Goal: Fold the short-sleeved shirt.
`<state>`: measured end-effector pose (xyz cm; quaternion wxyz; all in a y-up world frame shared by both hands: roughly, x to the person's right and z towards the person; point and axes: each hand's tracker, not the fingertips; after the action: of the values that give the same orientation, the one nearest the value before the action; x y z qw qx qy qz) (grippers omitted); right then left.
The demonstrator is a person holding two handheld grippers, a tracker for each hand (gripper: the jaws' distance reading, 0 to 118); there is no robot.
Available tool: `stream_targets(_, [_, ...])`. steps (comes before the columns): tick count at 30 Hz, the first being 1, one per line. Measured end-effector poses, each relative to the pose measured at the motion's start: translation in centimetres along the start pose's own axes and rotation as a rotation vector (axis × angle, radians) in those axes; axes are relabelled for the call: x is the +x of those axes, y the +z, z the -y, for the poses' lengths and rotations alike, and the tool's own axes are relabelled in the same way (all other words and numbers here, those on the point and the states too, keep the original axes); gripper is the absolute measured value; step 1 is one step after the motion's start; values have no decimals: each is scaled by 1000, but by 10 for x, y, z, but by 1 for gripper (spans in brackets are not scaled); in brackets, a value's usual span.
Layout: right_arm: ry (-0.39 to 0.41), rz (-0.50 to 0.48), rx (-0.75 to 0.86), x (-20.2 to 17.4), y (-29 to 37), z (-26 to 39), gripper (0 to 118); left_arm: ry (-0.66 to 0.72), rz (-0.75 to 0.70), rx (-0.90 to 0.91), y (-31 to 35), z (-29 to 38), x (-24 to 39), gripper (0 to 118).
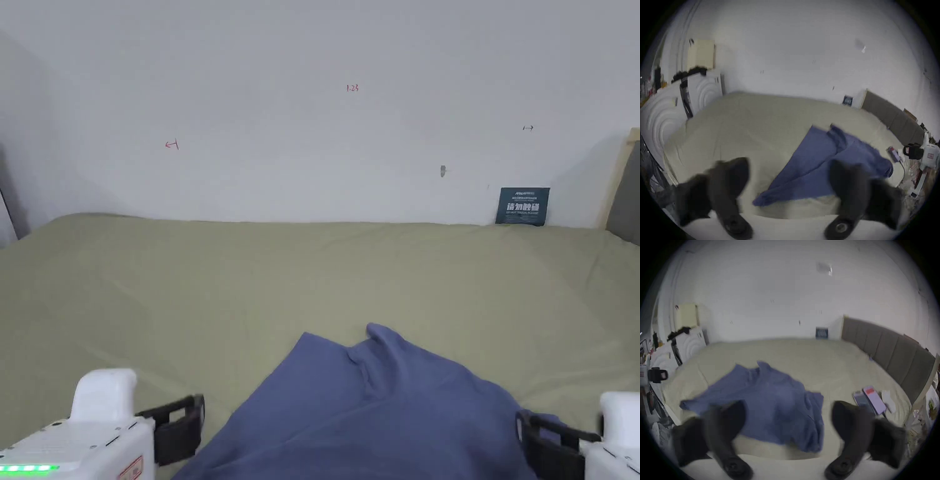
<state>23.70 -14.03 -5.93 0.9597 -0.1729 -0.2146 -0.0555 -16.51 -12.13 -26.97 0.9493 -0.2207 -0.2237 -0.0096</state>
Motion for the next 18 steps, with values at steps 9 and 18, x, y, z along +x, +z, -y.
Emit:
stream_targets(9, [32,-7,125,-51,40,-5,2,-71,-11,85,37,0,24,0])
stream_targets(18, [37,-9,116,-64,54,11,2,-4,-86,-142,17,37,-52,0])
